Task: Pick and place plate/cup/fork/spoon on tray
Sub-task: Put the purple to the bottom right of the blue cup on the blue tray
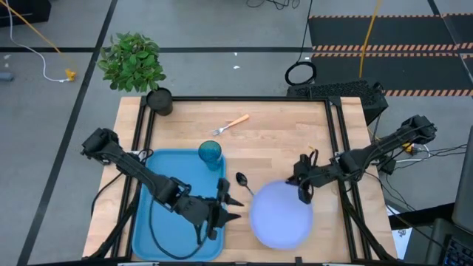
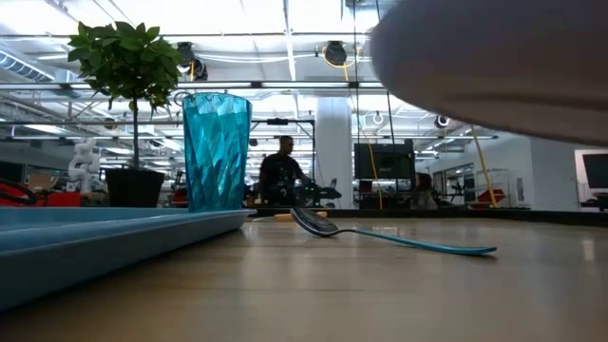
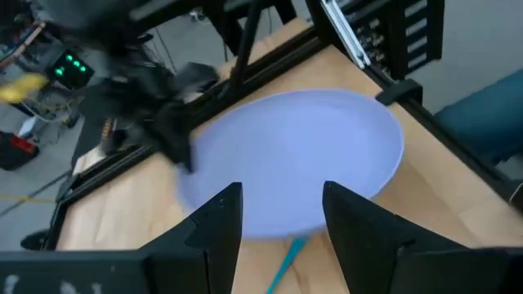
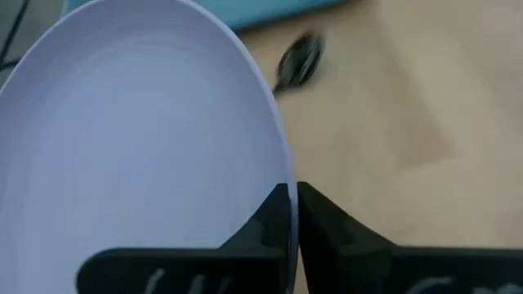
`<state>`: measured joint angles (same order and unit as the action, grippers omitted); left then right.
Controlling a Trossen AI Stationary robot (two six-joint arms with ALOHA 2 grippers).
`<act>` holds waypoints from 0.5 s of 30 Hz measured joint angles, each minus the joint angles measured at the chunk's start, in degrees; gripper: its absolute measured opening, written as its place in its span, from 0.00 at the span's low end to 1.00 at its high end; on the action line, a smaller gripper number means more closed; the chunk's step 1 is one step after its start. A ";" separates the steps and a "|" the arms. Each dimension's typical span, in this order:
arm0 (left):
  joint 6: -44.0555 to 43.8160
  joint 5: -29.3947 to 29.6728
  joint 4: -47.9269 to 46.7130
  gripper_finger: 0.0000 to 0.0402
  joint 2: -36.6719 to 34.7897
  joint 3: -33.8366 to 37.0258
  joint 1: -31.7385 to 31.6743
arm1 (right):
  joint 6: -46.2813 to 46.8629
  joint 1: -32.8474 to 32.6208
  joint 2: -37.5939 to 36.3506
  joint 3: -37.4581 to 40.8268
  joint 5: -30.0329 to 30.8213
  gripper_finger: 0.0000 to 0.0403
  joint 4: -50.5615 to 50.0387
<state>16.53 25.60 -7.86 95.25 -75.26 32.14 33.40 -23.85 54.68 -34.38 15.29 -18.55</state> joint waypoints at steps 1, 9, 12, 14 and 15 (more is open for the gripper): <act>0.95 0.00 0.83 0.44 0.55 0.04 0.00 | -0.51 0.30 0.00 -0.67 1.44 0.00 -0.04; -1.21 -0.21 -2.08 0.44 2.91 -4.11 0.80 | 3.88 4.18 0.02 -1.78 4.15 0.00 0.53; -4.13 -2.26 -6.33 0.48 6.00 -8.18 1.31 | 4.68 5.40 0.02 -1.78 3.72 0.00 0.57; -4.25 -2.84 -9.06 0.52 8.52 -11.28 1.42 | 4.90 6.42 0.00 -1.78 2.10 0.00 0.72; -4.21 -2.86 -10.28 0.55 10.04 -12.93 1.42 | 4.95 6.89 0.00 -1.78 1.05 0.00 0.75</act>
<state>12.32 22.74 -18.14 105.29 -88.19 33.56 38.35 -16.97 54.68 -36.16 16.34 -17.81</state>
